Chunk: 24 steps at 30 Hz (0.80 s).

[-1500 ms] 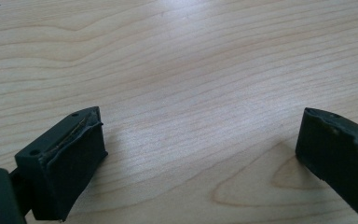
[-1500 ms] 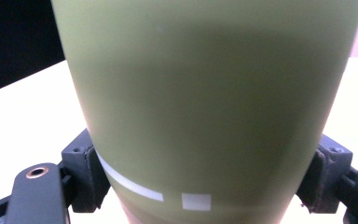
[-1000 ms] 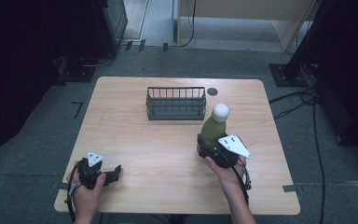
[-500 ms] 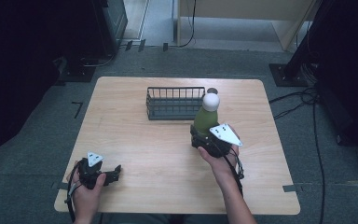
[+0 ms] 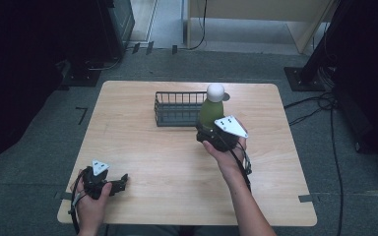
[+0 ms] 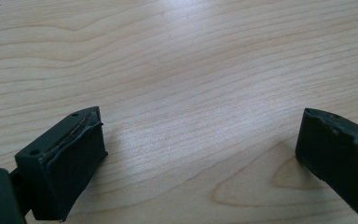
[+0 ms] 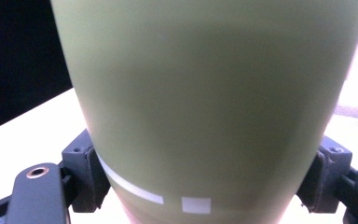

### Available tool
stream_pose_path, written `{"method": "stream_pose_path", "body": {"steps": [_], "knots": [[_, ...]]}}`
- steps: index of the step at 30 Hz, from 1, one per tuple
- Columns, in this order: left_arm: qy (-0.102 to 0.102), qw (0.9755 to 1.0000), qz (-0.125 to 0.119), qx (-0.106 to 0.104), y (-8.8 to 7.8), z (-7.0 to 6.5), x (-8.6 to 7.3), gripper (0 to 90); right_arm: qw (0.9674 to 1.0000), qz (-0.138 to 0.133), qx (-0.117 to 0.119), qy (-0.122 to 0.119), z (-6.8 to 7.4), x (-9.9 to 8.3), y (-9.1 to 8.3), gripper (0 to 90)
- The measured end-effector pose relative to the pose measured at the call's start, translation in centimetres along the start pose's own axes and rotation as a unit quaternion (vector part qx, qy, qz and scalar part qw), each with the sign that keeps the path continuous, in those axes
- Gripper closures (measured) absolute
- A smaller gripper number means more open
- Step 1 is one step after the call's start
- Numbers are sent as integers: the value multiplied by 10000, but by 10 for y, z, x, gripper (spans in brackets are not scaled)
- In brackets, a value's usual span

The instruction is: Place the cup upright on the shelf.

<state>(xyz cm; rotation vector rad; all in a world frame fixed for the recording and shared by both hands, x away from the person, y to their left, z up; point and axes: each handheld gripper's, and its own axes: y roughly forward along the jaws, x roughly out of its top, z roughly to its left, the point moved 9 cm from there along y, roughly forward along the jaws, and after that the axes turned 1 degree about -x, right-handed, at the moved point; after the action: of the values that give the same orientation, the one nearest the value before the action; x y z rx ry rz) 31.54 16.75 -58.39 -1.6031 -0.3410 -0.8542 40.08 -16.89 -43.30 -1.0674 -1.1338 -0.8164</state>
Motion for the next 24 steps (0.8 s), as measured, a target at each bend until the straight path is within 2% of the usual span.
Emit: {"method": "stream_pose_path", "body": {"steps": [7,24], "knots": [[-8,10000,-3,1,0,0,0,15,10000,-25,-12,-45,0,19,16,199],[-9,10000,0,2,0,0,0,15,9999,-67,-100,-15,-5,51,43,200]]}}
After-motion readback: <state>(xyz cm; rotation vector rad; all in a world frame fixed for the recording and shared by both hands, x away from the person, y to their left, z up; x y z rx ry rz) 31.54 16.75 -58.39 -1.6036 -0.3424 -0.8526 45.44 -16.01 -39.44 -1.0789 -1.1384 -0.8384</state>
